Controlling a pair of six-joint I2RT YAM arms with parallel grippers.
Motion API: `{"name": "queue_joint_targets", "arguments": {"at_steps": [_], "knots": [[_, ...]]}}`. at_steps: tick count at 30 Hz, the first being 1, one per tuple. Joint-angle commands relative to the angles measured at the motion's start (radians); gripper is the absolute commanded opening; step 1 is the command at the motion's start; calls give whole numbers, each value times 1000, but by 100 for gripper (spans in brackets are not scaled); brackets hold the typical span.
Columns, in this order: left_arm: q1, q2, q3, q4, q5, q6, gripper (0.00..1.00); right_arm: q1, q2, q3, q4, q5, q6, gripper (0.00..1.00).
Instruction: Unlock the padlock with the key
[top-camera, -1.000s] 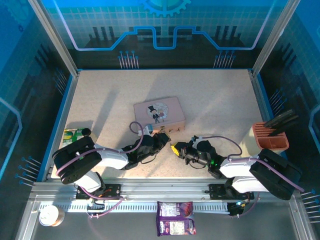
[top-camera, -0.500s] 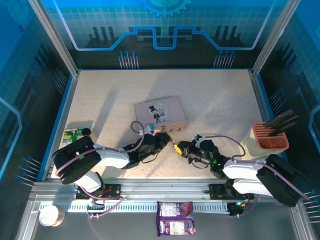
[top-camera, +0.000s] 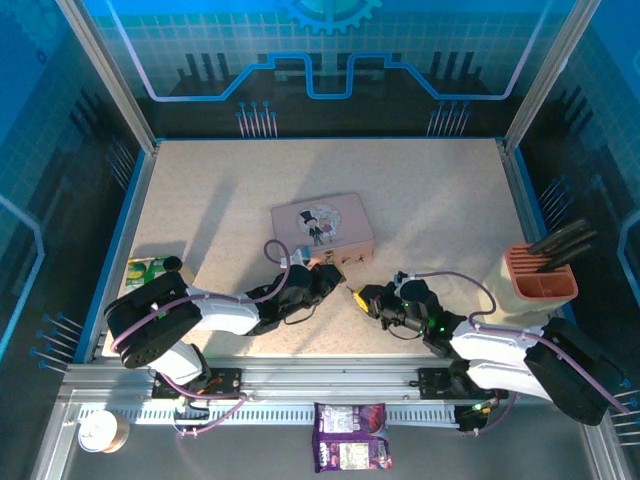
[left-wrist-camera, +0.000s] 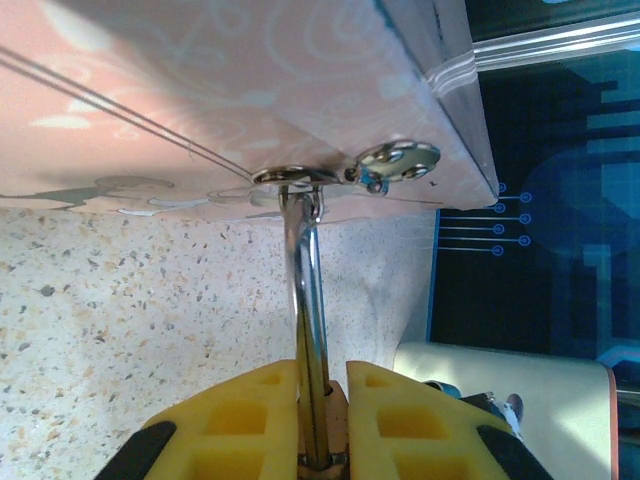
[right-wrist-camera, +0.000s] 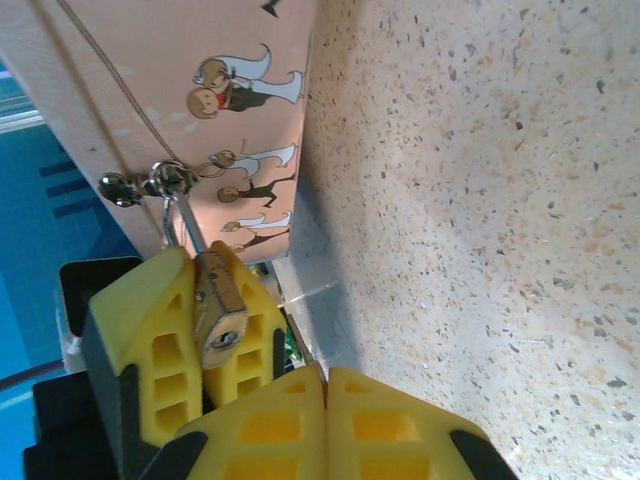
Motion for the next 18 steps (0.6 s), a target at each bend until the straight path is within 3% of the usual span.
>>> {"name": "queue_joint_targets", "arguments": {"at_steps": [1, 9, 18], "knots": [[-16, -12, 58, 92, 38, 25, 0, -3, 19, 27, 71, -12, -6, 0], [-16, 8, 61, 109, 31, 15, 0, 31, -103, 25, -80, 62, -6, 0], [-39, 12, 70, 133, 21, 5, 0, 45, -17, 22, 45, 68, 15, 0]]}}
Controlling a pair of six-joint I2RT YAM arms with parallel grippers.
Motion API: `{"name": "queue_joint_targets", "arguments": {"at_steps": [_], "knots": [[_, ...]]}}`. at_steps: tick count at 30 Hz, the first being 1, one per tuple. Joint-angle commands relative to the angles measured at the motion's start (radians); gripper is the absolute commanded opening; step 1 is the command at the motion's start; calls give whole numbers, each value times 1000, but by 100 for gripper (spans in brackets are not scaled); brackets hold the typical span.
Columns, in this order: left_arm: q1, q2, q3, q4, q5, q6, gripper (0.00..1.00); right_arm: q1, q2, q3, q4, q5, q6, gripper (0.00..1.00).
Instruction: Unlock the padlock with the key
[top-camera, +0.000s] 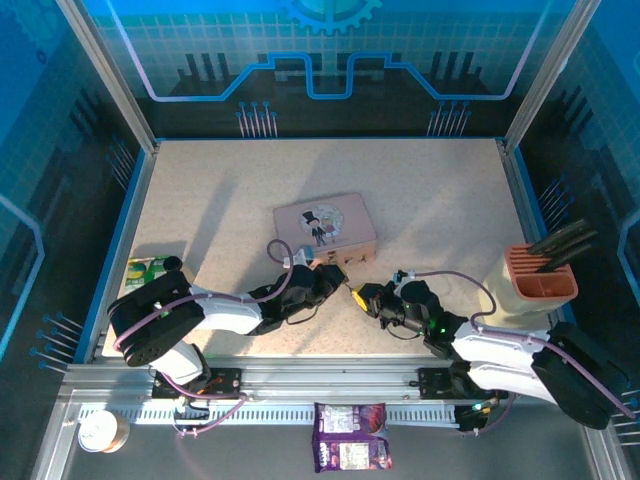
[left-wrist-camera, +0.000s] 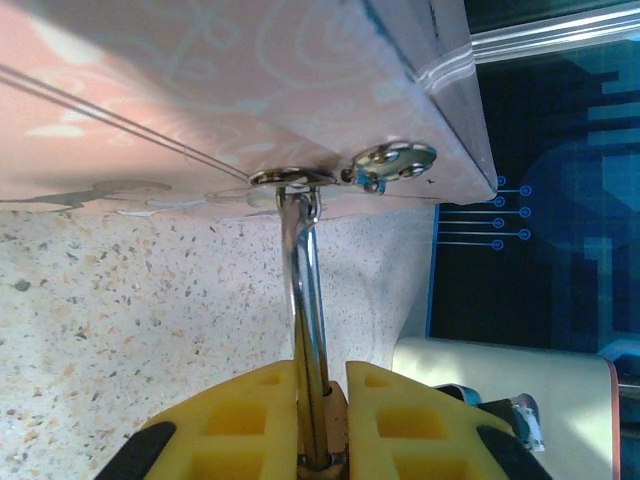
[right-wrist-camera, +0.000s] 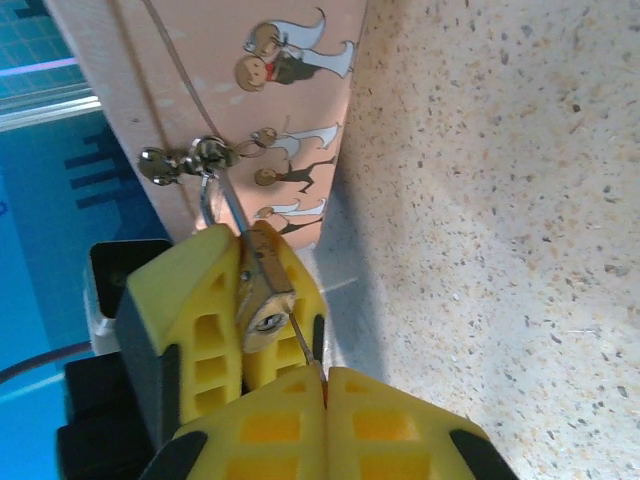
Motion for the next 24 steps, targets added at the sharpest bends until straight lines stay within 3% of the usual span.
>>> {"name": "queue_joint_targets", "arguments": {"at_steps": [1, 7, 15, 24], "knots": [[-28, -3, 53, 133, 21, 2, 0, 16, 30, 17, 67, 31, 12, 0], [-37, 1, 46, 134, 9, -5, 0, 22, 10, 17, 58, 44, 11, 0], [-36, 0, 43, 130, 1, -2, 0, 23, -119, 17, -130, 75, -5, 0], [-34, 12, 57, 92, 1, -4, 0, 29, -138, 5, -106, 77, -16, 0]]}}
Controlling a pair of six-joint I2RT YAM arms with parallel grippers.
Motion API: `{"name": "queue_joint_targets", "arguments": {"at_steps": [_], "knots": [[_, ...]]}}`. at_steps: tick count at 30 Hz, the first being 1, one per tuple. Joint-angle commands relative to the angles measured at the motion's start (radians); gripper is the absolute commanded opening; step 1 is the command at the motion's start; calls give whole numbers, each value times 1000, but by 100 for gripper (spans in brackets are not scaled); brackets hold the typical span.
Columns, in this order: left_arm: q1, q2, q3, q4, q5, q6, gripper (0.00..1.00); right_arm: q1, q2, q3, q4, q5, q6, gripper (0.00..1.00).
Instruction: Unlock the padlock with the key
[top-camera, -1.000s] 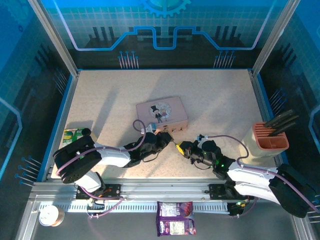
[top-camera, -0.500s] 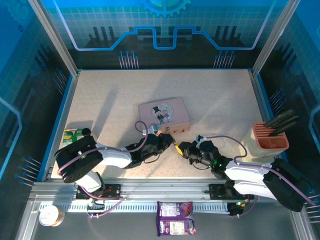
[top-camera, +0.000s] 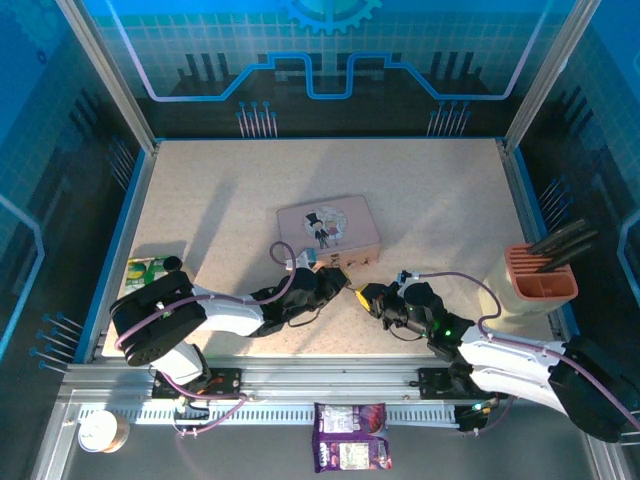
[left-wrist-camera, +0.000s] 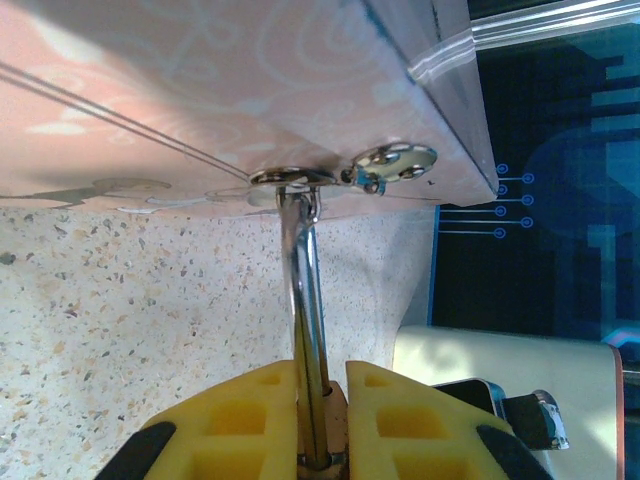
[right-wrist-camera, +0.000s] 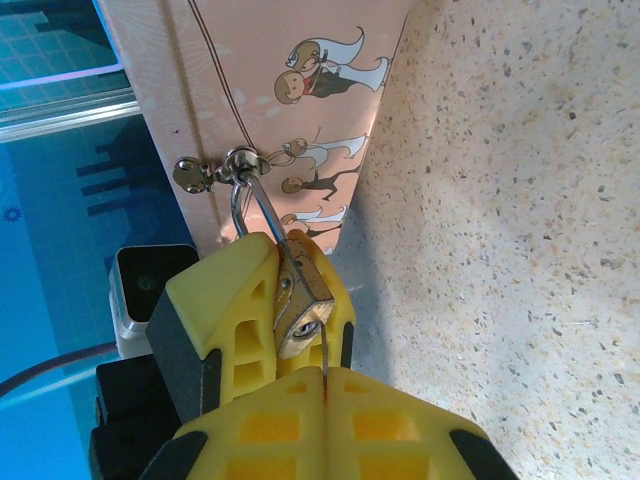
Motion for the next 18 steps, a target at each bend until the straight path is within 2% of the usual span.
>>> {"name": "queue_joint_targets", "arguments": {"at_steps": [1, 9, 18], "knots": [[-12, 5, 56, 90, 8, -2, 0, 17, -12, 5, 1, 31, -17, 0], [-12, 12, 60, 74, -2, -3, 0, 16, -7, -10, 27, 31, -8, 0], [-11, 24, 80, 74, 2, -3, 0, 8, -36, 2, -28, 33, -15, 0]]}}
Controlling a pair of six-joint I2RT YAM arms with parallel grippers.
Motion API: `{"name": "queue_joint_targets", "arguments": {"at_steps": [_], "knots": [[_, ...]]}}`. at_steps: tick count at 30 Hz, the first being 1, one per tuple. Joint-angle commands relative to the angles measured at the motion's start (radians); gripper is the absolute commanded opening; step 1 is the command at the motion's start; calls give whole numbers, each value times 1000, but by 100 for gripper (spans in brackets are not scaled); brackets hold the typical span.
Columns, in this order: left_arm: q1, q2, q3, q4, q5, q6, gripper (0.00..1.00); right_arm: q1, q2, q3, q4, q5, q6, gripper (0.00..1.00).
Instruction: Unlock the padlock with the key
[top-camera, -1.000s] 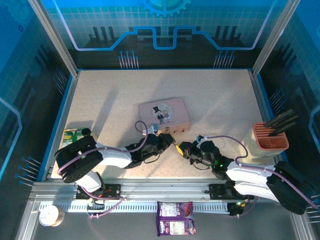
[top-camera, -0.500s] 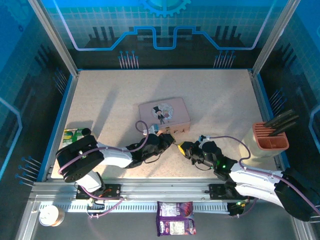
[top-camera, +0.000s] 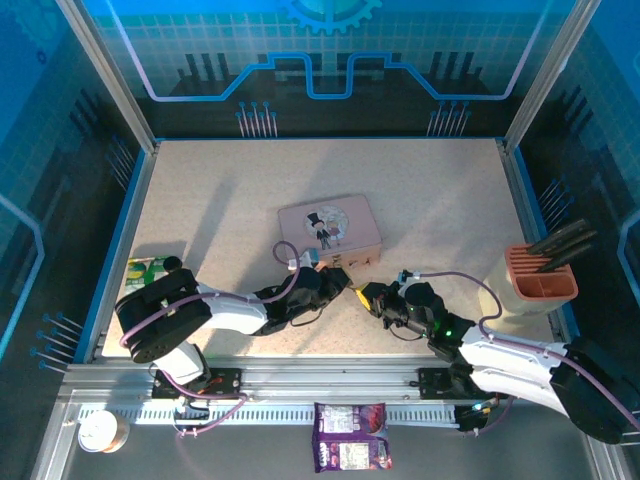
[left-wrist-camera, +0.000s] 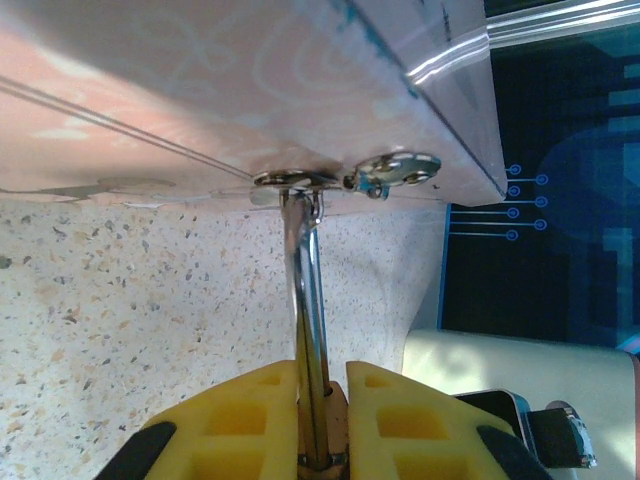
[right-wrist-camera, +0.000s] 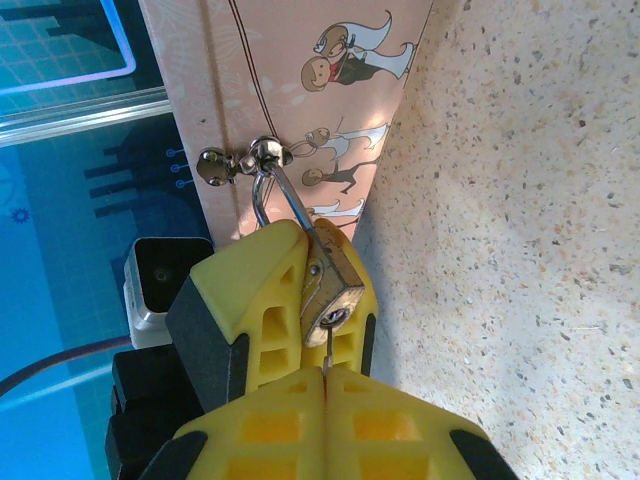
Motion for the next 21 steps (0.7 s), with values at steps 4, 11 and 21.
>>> {"name": "queue_joint_targets", "arguments": {"at_steps": [4, 11, 21], "knots": [[-8, -1, 54, 92, 11, -1, 0, 7, -37, 2, -28, 29, -9, 0], [-8, 7, 46, 109, 5, -7, 0, 7, -73, 17, -85, 33, -21, 0], [-9, 40, 57, 149, 12, -28, 0, 28, -73, 29, -89, 75, -15, 0]]}}
